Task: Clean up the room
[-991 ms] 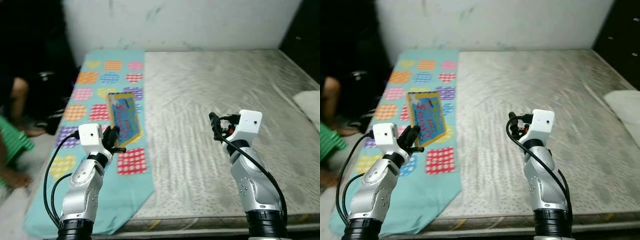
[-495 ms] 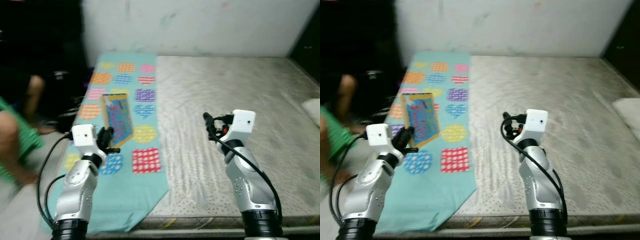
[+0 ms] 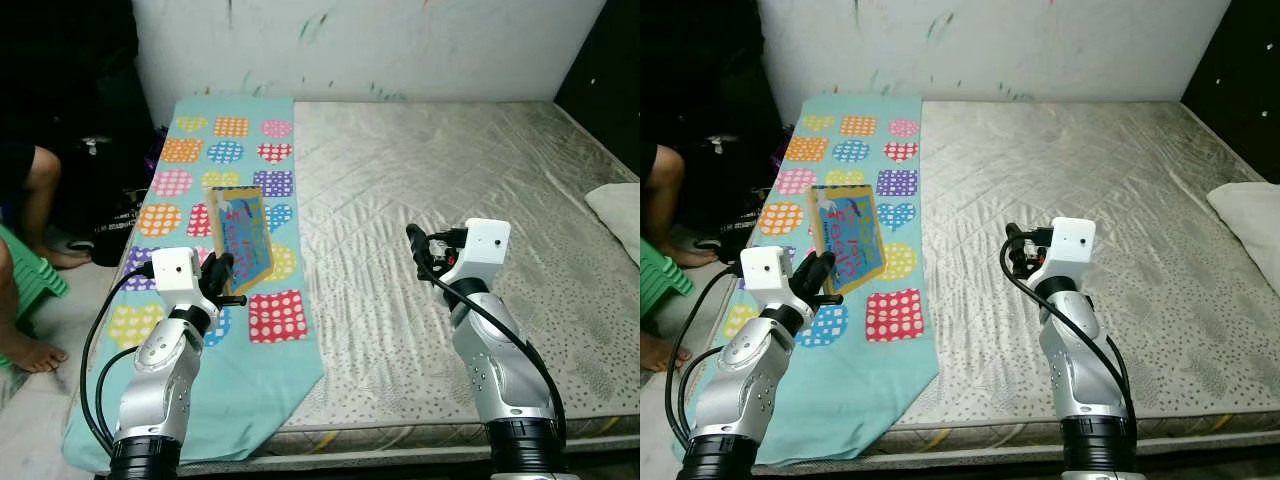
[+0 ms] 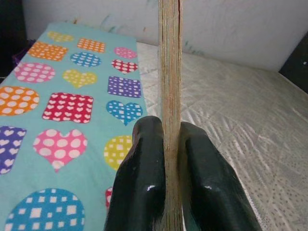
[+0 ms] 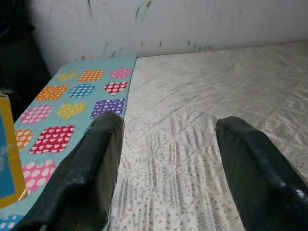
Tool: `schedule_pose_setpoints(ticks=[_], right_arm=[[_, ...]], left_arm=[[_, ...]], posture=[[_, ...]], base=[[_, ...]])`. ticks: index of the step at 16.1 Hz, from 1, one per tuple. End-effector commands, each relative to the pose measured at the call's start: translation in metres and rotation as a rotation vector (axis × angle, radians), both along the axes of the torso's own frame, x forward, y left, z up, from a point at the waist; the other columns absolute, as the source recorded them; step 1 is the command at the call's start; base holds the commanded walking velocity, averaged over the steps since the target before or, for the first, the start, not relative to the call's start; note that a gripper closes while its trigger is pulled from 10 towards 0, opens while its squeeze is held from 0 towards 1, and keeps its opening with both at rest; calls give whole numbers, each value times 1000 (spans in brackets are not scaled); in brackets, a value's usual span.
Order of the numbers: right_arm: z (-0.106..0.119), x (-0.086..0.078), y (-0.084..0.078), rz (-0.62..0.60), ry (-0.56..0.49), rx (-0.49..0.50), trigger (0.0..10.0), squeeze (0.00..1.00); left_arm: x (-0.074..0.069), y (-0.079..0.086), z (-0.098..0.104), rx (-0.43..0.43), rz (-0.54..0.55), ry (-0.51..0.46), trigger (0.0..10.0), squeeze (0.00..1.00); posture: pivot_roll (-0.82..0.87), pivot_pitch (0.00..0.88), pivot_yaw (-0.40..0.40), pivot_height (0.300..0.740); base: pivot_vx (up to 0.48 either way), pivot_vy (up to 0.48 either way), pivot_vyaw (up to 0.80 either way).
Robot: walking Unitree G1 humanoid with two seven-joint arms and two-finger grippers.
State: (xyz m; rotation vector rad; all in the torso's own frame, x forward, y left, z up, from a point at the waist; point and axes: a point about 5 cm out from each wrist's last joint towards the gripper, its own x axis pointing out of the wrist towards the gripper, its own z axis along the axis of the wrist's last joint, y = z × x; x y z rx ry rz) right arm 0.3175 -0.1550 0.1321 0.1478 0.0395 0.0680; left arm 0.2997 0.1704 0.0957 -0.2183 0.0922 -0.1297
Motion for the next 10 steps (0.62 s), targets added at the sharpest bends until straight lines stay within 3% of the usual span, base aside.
schedule_pose_setpoints(ticks=[1,10], right_arm=[[2,2,-1,4,-9,-16,10000,0],[1,1,-1,12,-6,-24,10000,0]], left_arm=[[3,-2,9,5,-8,-44,10000,0],[3,-3,9,0,-9,-38,10000,0]], posture=[[-186,0,29,740],[-188,0,27,740]], base=[[0,-371,0],[0,-379,0]])
